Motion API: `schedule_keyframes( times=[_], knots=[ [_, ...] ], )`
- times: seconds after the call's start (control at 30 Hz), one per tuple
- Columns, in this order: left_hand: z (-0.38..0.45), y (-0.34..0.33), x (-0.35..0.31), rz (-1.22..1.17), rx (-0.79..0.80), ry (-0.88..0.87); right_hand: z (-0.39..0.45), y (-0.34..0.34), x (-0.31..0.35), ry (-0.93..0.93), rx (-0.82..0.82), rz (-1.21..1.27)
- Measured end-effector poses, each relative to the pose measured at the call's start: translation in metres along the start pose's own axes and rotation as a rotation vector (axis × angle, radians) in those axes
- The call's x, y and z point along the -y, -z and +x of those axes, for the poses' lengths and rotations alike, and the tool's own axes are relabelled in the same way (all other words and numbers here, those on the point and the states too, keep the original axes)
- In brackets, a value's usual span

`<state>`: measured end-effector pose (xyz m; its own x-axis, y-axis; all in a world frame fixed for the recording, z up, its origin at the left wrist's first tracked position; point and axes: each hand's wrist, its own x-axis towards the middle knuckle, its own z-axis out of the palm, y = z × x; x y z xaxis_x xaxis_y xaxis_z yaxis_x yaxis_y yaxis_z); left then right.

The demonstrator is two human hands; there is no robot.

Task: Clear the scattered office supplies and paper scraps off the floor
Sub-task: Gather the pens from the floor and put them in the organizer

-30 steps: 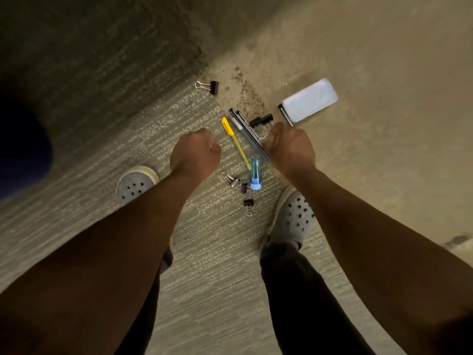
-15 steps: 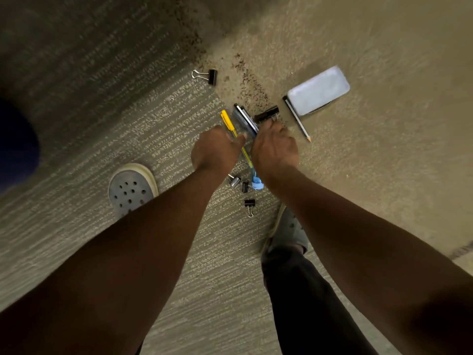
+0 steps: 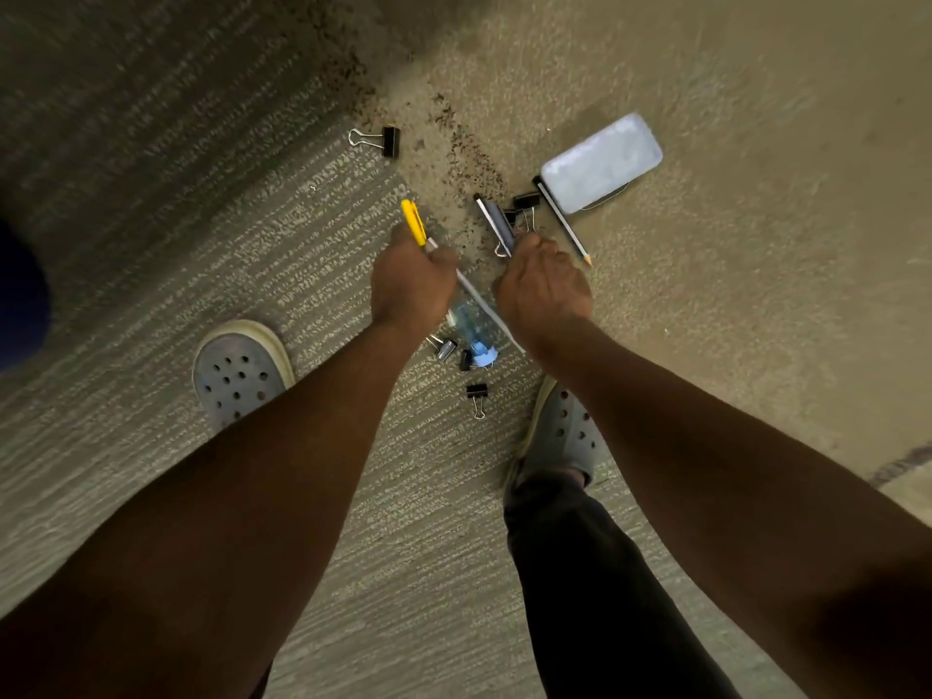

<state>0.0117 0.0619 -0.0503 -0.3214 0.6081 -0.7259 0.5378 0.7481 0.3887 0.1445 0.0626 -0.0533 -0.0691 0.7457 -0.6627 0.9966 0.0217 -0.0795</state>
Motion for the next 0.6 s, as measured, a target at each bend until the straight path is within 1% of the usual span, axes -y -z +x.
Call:
schedule_keyframes(
  times=[0.03,0.1,0.17,0.2,0.3,0.4,0.43,0.47,0.53,0.6],
  knots=[
    [0.001,0.001,0.002,-0.058,0.042,0.027,-0.001,0.001,-0.003,-0.016,0.006,0.048],
    [0.0,0.004,0.002,-0.171,0.107,0.102,-0.003,0.003,-0.009,-0.041,0.042,0.22],
    [0.0,0.005,0.002,-0.205,0.124,0.134,-0.006,0.003,-0.015,-0.027,0.051,0.421],
    [0.0,0.005,0.001,-0.201,0.116,0.133,-0.009,0.003,-0.017,-0.008,0.032,0.482],
    [0.002,0.007,-0.004,-0.104,0.008,0.13,-0.016,0.001,-0.026,0.045,-0.034,0.51],
    [0.002,0.01,-0.004,0.13,-0.1,0.182,-0.023,-0.004,-0.033,-0.008,-0.088,0.46],
    [-0.001,0.01,-0.002,0.229,-0.117,0.156,-0.024,-0.005,-0.036,-0.059,-0.115,0.424],
    [-0.003,0.01,-0.001,0.317,-0.131,0.089,-0.027,-0.006,-0.039,-0.115,-0.142,0.39],
    [-0.009,0.009,0.001,0.448,-0.123,-0.144,-0.033,-0.009,-0.044,-0.215,-0.172,0.359],
    [-0.013,0.008,0.004,0.548,-0.006,-0.387,-0.039,-0.012,-0.05,-0.278,-0.182,0.345]
  ],
)
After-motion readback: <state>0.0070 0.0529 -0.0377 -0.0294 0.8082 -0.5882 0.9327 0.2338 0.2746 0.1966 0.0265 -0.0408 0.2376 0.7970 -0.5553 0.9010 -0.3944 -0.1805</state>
